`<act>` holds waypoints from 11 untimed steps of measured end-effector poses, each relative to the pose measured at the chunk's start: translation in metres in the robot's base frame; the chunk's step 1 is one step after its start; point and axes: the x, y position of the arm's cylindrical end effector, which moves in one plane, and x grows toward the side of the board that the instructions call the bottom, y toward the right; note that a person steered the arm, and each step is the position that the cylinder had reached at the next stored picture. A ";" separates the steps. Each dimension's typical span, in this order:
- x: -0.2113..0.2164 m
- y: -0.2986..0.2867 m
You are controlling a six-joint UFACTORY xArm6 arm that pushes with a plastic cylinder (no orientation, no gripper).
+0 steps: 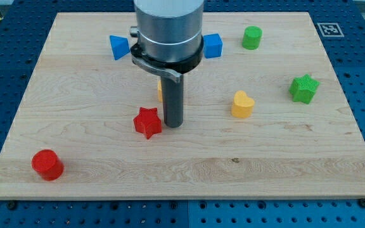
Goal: Push the red star close to red circle
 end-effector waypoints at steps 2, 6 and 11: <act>0.002 -0.015; -0.011 -0.050; 0.014 -0.080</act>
